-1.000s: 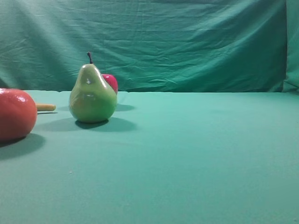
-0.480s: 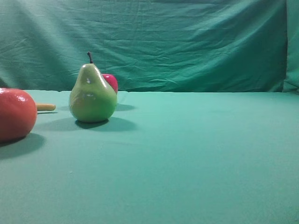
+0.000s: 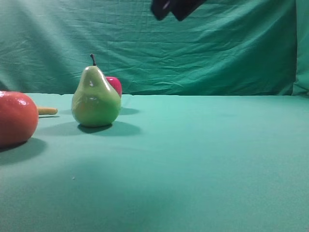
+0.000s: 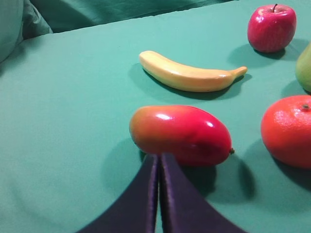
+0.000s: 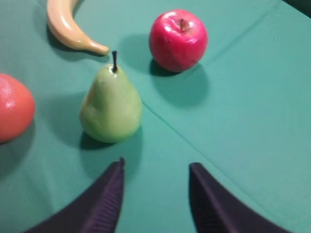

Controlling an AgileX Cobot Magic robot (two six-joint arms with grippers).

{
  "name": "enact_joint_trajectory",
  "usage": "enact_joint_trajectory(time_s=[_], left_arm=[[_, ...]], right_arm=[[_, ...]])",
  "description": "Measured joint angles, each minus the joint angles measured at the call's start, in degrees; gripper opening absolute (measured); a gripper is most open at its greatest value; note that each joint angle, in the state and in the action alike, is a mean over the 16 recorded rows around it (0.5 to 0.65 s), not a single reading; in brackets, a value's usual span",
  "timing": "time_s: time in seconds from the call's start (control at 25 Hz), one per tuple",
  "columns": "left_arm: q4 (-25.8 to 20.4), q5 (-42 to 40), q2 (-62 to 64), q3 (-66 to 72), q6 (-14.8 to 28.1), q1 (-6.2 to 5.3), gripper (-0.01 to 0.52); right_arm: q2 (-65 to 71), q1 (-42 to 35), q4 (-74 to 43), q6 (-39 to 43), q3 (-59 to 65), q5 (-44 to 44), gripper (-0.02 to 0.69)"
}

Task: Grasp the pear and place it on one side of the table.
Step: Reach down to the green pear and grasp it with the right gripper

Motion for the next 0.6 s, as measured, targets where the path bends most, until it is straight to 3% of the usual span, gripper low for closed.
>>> enact_joint_trajectory(time_s=[0.16,0.28,0.44,0.6], left_arm=[[0.0,0.0,0.0,0.0,0.0,0.0,0.0],[0.0,0.0,0.0,0.0,0.0,0.0,0.0],[0.0,0.0,0.0,0.0,0.0,0.0,0.0],[0.0,0.0,0.0,0.0,0.0,0.0,0.0]], right_arm=[[7.2,2.3,0.7,-0.1,-7.1,1.7,0.552],[12.3,3.4,1.1,-0.2,-12.0,2.8,0.623],[18.6,4.1,1.9,-0.2,-17.5,3.1,0.647],[23.8,4.1,2.5,-0.2,-21.0,2.3,0.616]])
